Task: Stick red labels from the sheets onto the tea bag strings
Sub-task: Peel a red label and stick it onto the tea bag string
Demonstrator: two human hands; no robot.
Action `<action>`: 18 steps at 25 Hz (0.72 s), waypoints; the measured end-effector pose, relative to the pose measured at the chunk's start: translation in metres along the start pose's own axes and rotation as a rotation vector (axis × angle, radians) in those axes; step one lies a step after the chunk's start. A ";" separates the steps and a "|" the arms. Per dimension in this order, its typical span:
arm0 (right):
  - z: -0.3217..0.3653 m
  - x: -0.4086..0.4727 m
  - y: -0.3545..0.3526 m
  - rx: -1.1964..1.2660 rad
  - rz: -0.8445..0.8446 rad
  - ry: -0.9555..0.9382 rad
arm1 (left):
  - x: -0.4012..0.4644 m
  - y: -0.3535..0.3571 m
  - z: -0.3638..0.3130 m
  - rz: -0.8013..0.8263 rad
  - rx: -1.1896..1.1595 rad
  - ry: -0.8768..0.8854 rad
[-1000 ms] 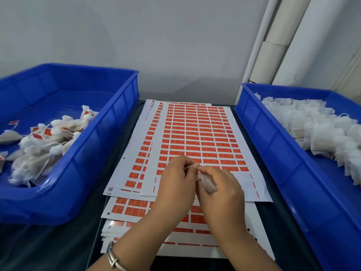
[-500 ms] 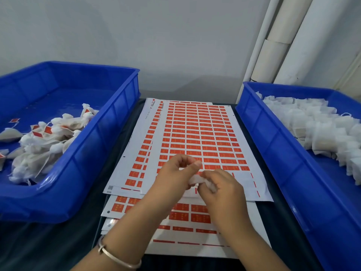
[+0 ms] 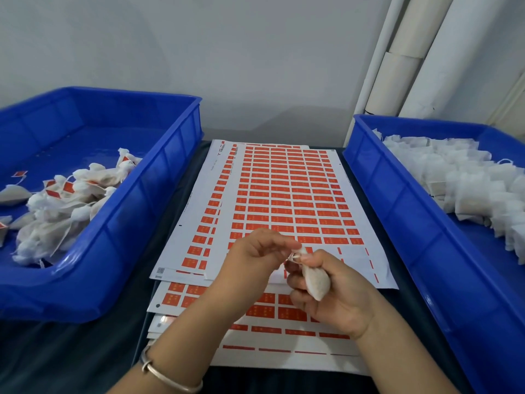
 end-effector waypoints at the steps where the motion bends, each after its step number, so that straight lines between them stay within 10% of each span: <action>1: 0.000 0.001 -0.002 -0.014 -0.039 -0.007 | -0.001 0.000 -0.003 -0.024 0.079 0.038; 18: -0.009 -0.013 -0.025 -0.339 -0.395 -0.020 | -0.013 0.001 -0.012 0.084 0.937 0.290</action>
Point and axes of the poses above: each hand's wrist, its own x-axis towards the middle knuckle, its own y-axis out of the palm, z = x × y, the point moved 6 cm from there along x, towards the middle knuckle, and after that the axes turned 12 degrees about -x, right-handed, at the moved point
